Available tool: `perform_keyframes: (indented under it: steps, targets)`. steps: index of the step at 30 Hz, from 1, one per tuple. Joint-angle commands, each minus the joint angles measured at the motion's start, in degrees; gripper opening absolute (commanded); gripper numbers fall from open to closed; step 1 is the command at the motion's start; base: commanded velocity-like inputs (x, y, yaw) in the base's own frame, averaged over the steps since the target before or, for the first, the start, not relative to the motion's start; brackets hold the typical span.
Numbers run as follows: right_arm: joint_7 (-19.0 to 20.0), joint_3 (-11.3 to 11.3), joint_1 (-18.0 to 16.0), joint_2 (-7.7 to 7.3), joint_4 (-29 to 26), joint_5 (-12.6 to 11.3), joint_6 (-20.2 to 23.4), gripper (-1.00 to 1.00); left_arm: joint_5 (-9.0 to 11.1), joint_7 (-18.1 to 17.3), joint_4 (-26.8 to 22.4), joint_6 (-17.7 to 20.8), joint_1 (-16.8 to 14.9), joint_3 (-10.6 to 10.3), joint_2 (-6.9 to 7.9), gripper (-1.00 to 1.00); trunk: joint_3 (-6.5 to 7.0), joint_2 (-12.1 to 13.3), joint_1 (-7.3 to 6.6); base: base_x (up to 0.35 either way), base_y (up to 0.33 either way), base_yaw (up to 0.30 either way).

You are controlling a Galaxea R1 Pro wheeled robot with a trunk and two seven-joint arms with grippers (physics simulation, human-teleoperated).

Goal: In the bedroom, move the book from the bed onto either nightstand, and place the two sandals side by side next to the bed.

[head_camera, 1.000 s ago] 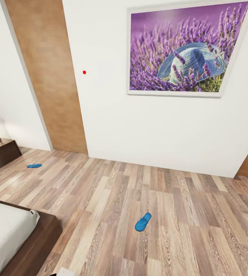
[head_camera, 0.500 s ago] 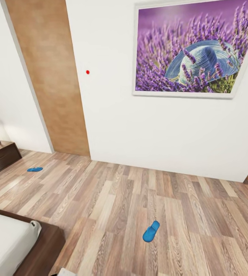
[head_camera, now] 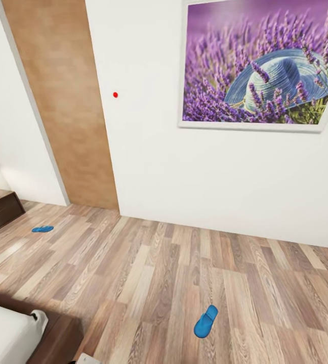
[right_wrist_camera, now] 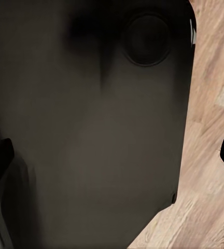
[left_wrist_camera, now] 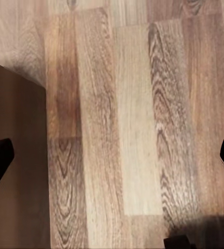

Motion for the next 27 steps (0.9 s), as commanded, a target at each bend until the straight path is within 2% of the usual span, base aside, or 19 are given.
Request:
perform_keyframes:
  steps: [1,11,27]
  targets:
    - [0.0,0.0,0.0,0.01,0.0,0.0,-0.1,1.0,-0.1,0.0,0.0,-0.2,0.0,-0.1,0.02,1.0,-0.05,0.0,0.02,0.259,-0.107,0.0]
    - [0.0,0.0,0.0,0.02,0.0,0.0,-0.1,1.0,-0.1,0.0,0.0,-0.5,0.0,-0.3,0.02,1.0,-0.05,0.0,0.02,0.141,-0.061,0.0]
    - [0.0,0.1,0.0,0.04,0.0,0.0,-0.1,1.0,-0.1,0.0,0.0,-0.7,0.0,-0.3,0.02,1.0,-0.05,0.0,0.02,0.017,-0.007,0.0]
